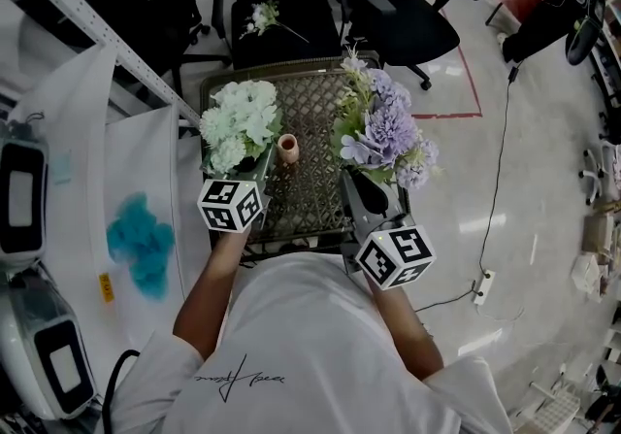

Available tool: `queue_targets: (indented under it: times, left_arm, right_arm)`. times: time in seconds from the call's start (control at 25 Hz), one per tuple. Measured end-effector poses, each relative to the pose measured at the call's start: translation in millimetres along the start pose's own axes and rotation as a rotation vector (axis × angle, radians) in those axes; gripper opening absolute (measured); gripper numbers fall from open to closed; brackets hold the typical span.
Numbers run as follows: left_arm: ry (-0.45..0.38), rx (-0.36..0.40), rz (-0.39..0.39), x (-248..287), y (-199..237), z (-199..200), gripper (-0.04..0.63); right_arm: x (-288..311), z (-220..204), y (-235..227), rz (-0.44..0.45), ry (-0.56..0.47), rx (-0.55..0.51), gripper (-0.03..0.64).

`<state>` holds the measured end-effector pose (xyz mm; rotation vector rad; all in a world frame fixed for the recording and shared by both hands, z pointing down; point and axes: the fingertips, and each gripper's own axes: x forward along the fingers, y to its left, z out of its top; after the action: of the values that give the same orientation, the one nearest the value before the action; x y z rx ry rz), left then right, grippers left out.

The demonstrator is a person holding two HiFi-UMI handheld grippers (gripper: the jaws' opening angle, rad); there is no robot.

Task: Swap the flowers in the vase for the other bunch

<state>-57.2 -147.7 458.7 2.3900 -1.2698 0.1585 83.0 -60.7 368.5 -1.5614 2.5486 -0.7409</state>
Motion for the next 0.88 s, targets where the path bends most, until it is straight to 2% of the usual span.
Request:
queue_targets:
  times: [0.2, 0.36, 0.56, 0.88]
  left_arm:
    - [-0.026, 0.055, -0.009, -8.3, -12.6, 13.9, 0.074]
    - [-0.058, 0.014, -0.023, -17.0, -22.5, 16.4, 0.072]
    - [-0.059, -0.020, -0.015, -29.7, -25.8, 13.2, 0.072]
    - [-0.068, -0.024, -0.030, -70.2, -22.6, 3.5, 0.072]
  right_arm:
    - [-2.9, 0.1, 6.3, 0.003, -0.009, 0.010, 0.029]
    - [-8.5, -2.7, 9.7, 0.004, -0.013, 0.011, 0.029]
    - [-12.0, -5.8, 14.9, 0.008, -0.014, 0.013, 0.029]
    - [-10.2, -32.8, 42.0, 0.036, -0.020, -0.005, 0.028]
